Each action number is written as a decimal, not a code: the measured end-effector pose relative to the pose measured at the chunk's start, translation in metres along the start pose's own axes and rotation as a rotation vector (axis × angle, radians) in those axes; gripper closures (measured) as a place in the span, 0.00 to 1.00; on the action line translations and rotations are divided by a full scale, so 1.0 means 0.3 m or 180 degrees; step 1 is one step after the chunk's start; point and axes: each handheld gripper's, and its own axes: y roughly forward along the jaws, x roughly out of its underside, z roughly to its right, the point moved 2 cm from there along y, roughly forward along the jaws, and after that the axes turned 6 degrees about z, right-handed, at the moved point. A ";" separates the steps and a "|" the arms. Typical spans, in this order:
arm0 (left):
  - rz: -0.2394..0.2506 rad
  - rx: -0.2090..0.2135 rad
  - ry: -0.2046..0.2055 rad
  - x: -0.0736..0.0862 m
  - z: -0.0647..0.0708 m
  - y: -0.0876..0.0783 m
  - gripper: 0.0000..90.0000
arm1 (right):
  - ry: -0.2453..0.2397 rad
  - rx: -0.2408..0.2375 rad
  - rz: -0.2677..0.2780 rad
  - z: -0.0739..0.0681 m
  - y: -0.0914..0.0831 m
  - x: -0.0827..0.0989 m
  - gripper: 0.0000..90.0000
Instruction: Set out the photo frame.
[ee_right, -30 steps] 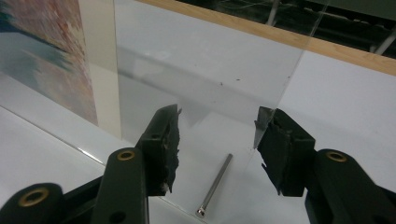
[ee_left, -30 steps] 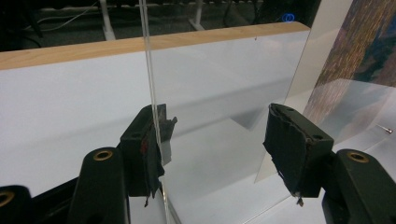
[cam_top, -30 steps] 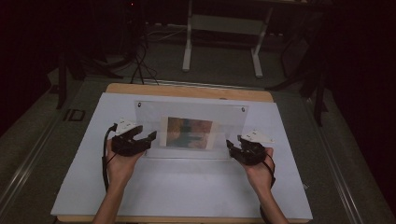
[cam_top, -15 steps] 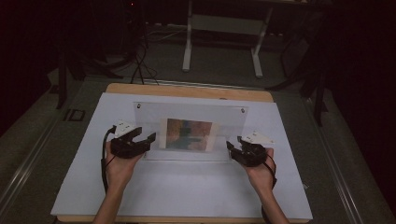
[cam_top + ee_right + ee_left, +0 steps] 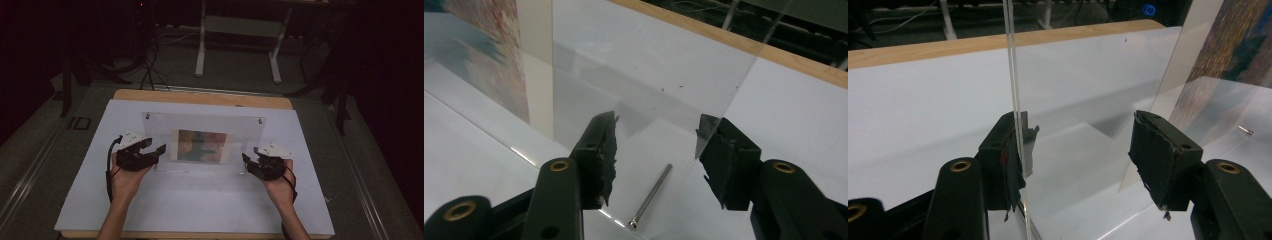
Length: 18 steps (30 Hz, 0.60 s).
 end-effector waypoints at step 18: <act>0.0058 -0.0041 0.0022 -0.017 -0.012 -0.024 0.38 | 0.0037 -0.0185 -0.0038 0.038 -0.010 -0.002 0.47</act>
